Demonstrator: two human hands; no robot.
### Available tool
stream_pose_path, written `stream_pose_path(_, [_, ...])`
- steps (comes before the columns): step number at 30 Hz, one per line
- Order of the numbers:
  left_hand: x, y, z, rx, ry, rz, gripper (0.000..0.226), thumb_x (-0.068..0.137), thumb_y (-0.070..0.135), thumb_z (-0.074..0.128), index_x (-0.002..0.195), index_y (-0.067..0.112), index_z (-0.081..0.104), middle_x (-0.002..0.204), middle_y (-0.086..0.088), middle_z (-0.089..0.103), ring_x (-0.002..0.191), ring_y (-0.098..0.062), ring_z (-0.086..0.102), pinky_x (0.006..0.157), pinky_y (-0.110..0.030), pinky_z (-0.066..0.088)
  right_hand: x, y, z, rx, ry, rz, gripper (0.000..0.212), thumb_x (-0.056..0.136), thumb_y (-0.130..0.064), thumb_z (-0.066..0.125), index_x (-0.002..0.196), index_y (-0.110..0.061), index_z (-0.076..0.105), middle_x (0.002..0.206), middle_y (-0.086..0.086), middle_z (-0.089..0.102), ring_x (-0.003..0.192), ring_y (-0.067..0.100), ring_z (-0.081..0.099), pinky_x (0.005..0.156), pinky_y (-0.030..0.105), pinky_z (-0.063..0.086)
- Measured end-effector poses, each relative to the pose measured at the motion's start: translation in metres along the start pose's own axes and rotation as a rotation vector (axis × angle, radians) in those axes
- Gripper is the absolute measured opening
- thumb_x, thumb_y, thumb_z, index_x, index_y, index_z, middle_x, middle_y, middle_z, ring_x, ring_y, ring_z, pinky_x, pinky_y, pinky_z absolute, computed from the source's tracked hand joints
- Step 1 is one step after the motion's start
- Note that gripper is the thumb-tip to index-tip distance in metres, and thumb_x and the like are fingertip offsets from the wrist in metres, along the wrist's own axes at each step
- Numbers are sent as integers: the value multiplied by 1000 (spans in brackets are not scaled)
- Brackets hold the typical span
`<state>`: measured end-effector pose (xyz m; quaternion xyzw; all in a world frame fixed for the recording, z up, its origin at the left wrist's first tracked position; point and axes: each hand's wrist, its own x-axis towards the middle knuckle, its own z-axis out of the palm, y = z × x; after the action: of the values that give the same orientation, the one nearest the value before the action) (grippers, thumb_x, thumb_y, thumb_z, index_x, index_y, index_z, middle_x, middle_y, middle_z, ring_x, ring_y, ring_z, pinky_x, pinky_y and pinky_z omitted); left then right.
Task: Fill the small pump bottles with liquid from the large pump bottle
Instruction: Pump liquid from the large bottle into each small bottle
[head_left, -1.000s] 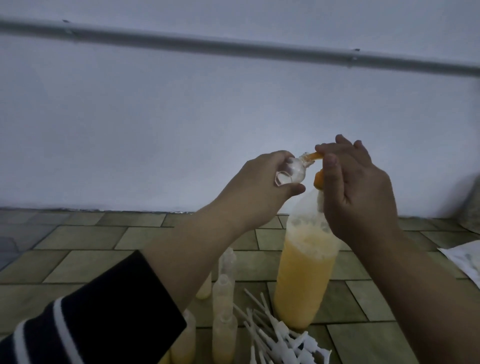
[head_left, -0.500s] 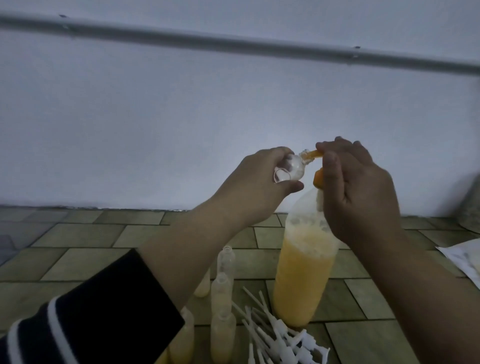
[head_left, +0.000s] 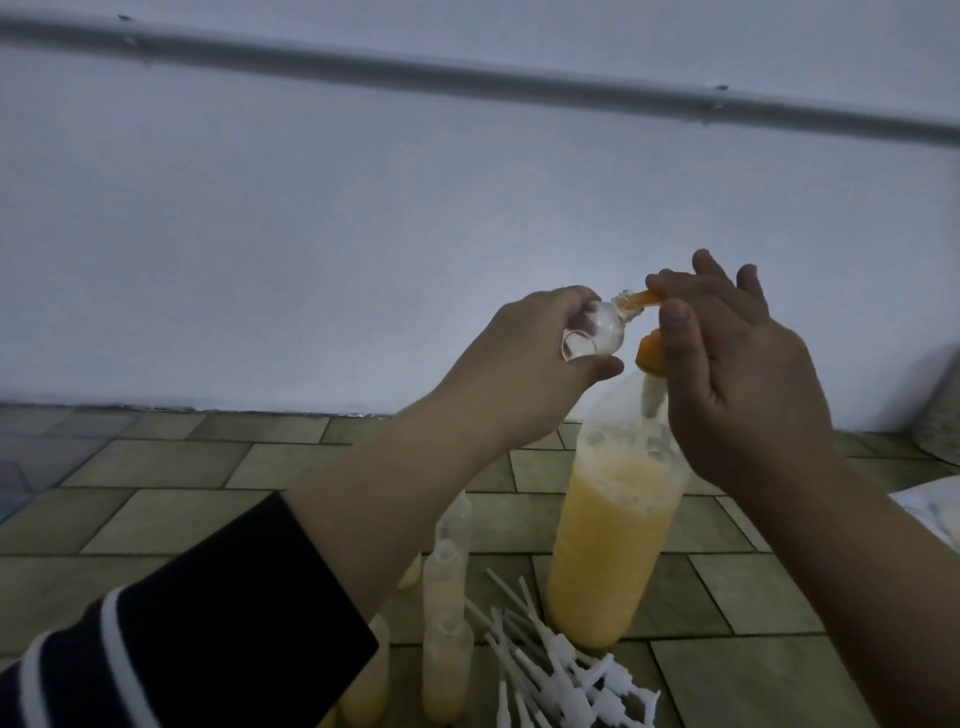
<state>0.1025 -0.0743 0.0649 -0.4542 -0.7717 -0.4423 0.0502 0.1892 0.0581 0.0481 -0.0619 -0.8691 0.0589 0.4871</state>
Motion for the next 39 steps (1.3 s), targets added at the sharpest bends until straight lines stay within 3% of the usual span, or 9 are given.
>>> stream_pose_path(5, [2,4,-2,29,14,39,43,84,31,67,124,24,52,116,9,58,93,-8,52,73,-11,38,-2,0,5,16,124,26,55,98,-37,20,123,-7,58,126,8,59,129,19,43,115,23,16])
stream_pose_path(8, [-1,-1,3,9,1,15,46,84,32,66,126,23,52,119,8,59,95,-8,53,74,-13,39,-8,0,18,91,196,59,48,99,-27,24,119,-4,60,119,10,62,119,22,52,114,32,25])
stream_pose_path(10, [-3,-4,4,-1,-11,-3,46,84,32,67,126,23,52,121,8,59,97,-9,54,77,-15,40,-10,-2,24,127,186,72,47,99,-26,24,118,-4,61,118,9,62,117,23,54,112,35,28])
stream_pose_path(15, [-1,-5,-5,37,5,7,47,84,32,67,126,23,52,108,13,54,92,-6,51,76,-16,38,-5,-8,16,49,85,46,58,98,-39,18,126,-7,56,130,9,57,131,21,42,113,25,18])
stream_pose_path(18, [3,0,-8,62,16,38,47,83,33,68,126,23,52,107,13,54,87,-3,49,71,-9,36,-1,-7,9,47,93,37,59,98,-41,17,126,-7,56,131,10,57,134,22,38,113,26,17])
stream_pose_path(24, [4,0,0,87,-23,46,41,83,31,68,121,22,55,112,8,60,89,-6,55,72,-11,39,-10,2,19,123,144,86,51,98,-33,23,121,-4,58,124,10,59,126,26,47,110,38,30])
stream_pose_path(29, [4,2,-2,97,-17,34,44,84,31,67,125,21,53,114,8,59,87,-6,49,71,-8,34,-5,-5,10,77,76,84,56,98,-38,18,119,-7,60,124,7,59,121,23,49,108,30,28])
stream_pose_path(32, [8,6,-6,100,10,53,42,84,31,67,123,22,53,110,10,57,86,-4,48,69,-6,33,1,-7,1,59,77,55,52,100,-36,19,120,-10,59,122,6,60,113,18,49,103,35,34])
stream_pose_path(39, [5,1,2,104,17,63,38,81,29,70,116,22,58,101,12,58,85,-5,53,74,-12,38,-13,-5,21,83,179,81,49,99,-30,24,110,-1,63,121,8,60,115,25,53,101,42,39])
